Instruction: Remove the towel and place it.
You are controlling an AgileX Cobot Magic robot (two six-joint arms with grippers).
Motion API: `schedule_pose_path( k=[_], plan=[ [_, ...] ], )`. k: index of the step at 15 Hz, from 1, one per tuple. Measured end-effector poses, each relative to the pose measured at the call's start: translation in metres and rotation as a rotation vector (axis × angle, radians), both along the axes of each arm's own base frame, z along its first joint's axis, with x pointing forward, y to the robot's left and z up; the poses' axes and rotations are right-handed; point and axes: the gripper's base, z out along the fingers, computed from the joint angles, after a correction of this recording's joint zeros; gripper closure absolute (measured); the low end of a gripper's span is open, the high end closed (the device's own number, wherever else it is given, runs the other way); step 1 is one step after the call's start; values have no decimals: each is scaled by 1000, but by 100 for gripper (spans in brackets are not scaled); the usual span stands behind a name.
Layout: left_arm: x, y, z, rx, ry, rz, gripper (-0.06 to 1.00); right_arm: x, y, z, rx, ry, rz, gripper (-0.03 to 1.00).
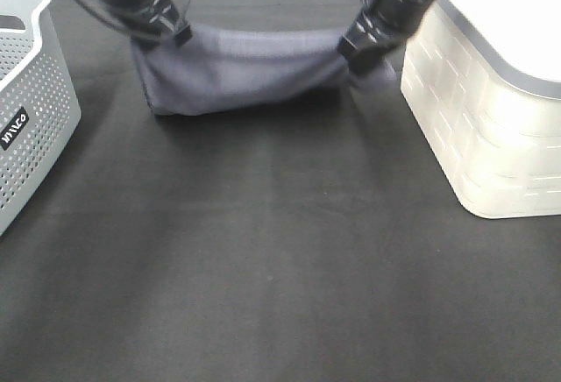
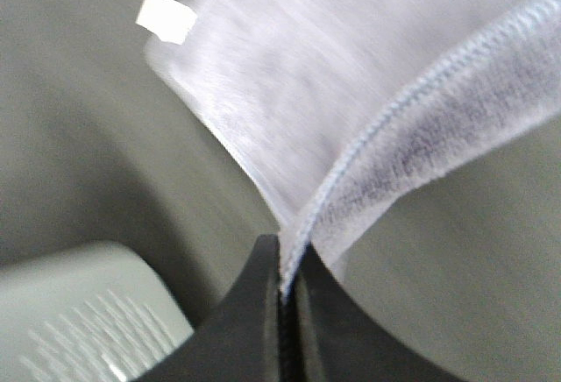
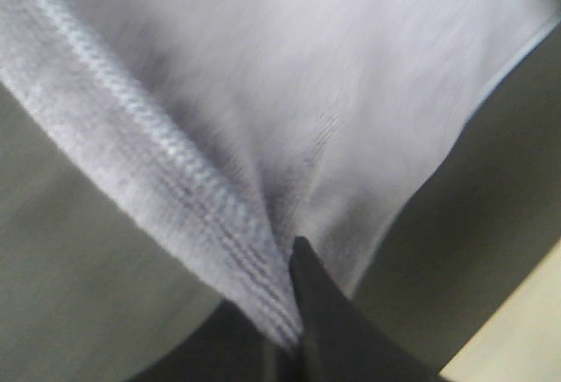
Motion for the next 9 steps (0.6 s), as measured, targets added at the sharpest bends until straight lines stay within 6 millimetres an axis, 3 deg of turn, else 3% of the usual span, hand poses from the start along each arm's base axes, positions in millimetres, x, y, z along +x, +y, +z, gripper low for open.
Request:
schedule_pose_path(
  k=[3,6,9],
  plan=[
    [-8,-2,-4,-8,97,-36,94,-18,-2,-3,-20,211,-14,96],
    [-20,-2,-13,-33,164,-59,94,-21,4,-2,46,249,-25,96],
    [-35,4,-34,7,260,-61,94,-32,4,-22,61,344,-46,96]
  ],
)
